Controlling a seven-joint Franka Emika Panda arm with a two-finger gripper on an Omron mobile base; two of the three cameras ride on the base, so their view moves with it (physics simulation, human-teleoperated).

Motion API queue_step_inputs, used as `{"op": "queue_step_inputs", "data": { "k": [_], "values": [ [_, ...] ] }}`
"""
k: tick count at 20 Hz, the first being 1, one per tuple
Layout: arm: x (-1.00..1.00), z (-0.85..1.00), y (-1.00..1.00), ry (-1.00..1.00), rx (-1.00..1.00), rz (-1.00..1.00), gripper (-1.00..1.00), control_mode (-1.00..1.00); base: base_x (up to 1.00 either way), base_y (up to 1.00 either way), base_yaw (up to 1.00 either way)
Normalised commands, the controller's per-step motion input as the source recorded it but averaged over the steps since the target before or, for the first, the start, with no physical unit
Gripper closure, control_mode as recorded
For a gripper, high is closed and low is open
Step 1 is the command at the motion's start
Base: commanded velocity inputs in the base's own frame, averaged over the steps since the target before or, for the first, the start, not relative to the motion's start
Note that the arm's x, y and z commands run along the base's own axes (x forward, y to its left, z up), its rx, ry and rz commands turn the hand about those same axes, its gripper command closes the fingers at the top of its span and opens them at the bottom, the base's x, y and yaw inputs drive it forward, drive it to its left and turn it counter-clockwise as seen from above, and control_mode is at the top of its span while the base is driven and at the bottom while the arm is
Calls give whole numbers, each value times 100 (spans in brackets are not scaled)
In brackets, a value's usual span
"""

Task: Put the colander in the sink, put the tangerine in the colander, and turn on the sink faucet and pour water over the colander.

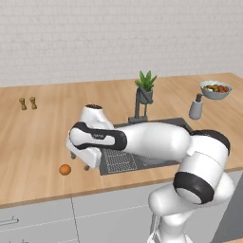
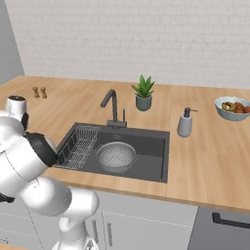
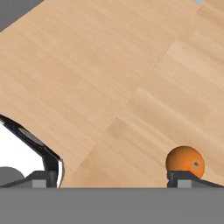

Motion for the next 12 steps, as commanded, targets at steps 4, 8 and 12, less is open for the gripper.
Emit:
{"op": "queue_step_inputs", "data": {
  "k": [4, 8, 12],
  "values": [
    [27, -13, 4, 0, 14, 0, -100, -100, 0, 0, 0],
    [29, -20, 14, 0, 3, 0, -100, -100, 0, 0, 0],
    [26, -21, 26, 0, 0, 0, -100, -100, 0, 0, 0]
  ]
}}
